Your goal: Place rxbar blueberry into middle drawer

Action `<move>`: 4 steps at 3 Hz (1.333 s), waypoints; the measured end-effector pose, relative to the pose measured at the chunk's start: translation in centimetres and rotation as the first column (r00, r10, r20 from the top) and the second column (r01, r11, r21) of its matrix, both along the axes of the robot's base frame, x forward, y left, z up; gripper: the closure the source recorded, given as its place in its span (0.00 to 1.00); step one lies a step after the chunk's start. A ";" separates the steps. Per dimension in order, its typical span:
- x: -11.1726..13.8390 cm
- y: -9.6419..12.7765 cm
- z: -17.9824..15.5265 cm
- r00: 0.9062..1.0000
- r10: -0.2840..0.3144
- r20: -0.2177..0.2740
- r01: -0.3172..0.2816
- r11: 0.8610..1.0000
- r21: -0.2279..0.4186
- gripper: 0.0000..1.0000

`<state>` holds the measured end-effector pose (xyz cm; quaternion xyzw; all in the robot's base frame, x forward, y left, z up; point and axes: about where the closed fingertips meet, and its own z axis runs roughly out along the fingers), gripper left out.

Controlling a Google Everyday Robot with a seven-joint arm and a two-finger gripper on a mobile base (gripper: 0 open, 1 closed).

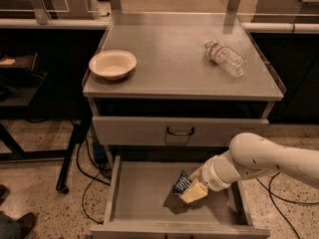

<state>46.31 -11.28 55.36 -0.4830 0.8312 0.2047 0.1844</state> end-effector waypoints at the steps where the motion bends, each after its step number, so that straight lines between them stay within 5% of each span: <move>1: 0.2 -1.3 -2.4 0.999 -0.050 -0.023 0.049 0.998 -0.026 1.00; 3: 0.9 -2.0 -4.8 0.994 -0.094 -0.053 0.093 0.996 -0.011 1.00; 4: 0.5 -0.5 -6.2 0.994 -0.081 -0.076 0.082 0.997 0.009 1.00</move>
Offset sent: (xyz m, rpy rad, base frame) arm 0.0174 -0.0299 -0.0678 0.0062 0.0736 -0.1404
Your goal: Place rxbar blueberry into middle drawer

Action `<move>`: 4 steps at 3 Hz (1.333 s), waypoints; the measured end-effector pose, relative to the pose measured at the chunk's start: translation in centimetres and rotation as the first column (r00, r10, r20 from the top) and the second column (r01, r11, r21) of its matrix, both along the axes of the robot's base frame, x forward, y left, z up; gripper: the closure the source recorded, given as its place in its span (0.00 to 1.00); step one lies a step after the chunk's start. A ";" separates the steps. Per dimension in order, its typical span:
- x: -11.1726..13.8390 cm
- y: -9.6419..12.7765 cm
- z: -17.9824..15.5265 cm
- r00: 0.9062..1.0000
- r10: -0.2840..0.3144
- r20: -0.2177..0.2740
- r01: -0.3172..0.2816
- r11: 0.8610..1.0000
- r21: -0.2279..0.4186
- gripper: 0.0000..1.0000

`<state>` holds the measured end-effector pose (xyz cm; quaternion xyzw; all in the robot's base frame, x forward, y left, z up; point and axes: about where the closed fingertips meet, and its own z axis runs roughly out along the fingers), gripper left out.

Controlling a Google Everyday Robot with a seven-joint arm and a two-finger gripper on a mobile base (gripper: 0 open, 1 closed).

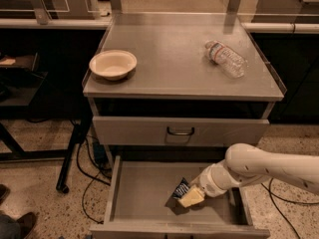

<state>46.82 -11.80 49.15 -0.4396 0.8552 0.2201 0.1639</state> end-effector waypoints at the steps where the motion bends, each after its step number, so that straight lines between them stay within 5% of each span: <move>1: 0.4 2.5 -1.5 1.000 0.006 -0.001 -0.006 0.999 0.047 1.00; 2: 1.0 4.4 -2.7 1.000 0.005 0.007 -0.005 0.996 0.084 1.00; 4: 1.0 4.6 -4.8 1.000 -0.017 -0.018 0.019 0.995 0.094 1.00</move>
Offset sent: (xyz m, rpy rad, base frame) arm 0.0195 0.0611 -0.0368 0.1222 -0.0216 -0.0023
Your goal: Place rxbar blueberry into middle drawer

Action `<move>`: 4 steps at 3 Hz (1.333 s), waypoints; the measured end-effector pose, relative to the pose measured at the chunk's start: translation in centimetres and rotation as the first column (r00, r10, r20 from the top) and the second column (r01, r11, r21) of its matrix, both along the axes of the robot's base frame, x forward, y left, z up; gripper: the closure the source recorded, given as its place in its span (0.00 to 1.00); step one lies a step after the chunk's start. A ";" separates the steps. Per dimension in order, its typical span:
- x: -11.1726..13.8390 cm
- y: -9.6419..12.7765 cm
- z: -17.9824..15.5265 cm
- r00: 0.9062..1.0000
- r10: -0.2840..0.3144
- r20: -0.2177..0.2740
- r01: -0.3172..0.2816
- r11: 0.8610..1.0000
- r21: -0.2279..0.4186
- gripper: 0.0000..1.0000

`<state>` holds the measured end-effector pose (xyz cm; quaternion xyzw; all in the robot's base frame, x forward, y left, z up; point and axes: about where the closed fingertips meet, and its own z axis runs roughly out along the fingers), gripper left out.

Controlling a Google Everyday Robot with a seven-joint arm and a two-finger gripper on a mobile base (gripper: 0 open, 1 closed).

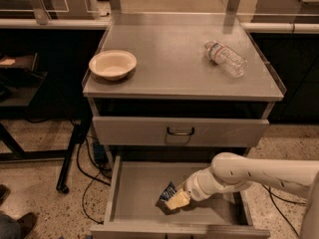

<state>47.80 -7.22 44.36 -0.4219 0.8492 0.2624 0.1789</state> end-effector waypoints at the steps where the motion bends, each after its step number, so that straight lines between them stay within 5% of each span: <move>1: 0.6 0.1 -2.5 0.999 -0.034 -0.011 0.034 0.999 0.007 1.00; 4: 1.0 0.2 -6.7 0.998 -0.060 -0.021 0.060 0.998 -0.020 1.00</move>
Offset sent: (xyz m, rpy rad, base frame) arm 0.0224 -0.0049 -0.0547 0.0017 -0.0138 -0.0870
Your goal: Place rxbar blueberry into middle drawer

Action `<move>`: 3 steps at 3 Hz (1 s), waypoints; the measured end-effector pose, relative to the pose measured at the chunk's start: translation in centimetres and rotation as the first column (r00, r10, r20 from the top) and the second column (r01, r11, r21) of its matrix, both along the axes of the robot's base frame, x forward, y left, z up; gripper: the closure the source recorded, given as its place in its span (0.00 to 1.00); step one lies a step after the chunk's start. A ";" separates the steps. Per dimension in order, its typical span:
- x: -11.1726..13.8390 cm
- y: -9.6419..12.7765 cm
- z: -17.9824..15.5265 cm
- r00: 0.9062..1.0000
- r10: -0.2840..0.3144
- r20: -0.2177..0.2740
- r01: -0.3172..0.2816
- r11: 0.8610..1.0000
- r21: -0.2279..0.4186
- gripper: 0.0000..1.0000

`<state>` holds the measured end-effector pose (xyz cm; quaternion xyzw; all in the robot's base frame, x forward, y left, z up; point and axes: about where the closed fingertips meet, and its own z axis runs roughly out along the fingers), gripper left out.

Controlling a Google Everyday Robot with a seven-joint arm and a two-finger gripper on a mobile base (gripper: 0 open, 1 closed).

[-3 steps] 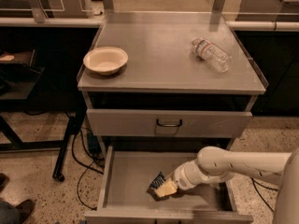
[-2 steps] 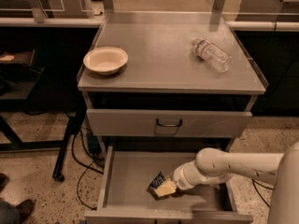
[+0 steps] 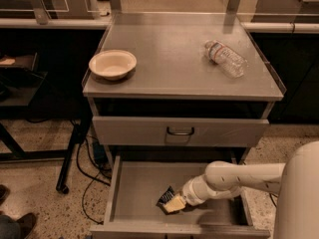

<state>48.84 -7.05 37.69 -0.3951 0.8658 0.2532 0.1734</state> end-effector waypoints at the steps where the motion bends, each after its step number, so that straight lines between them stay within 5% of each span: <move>1: -0.9 0.2 -1.1 1.000 0.022 -0.019 -0.023 0.999 -0.037 1.00; 2: -1.3 0.1 -1.5 0.999 0.031 -0.027 -0.032 0.998 -0.051 1.00; 3: -1.3 0.1 -1.5 0.999 0.032 -0.028 -0.034 0.998 -0.054 0.87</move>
Offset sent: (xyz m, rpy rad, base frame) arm -0.0156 -0.0017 -0.0174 -0.0716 0.0300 0.0383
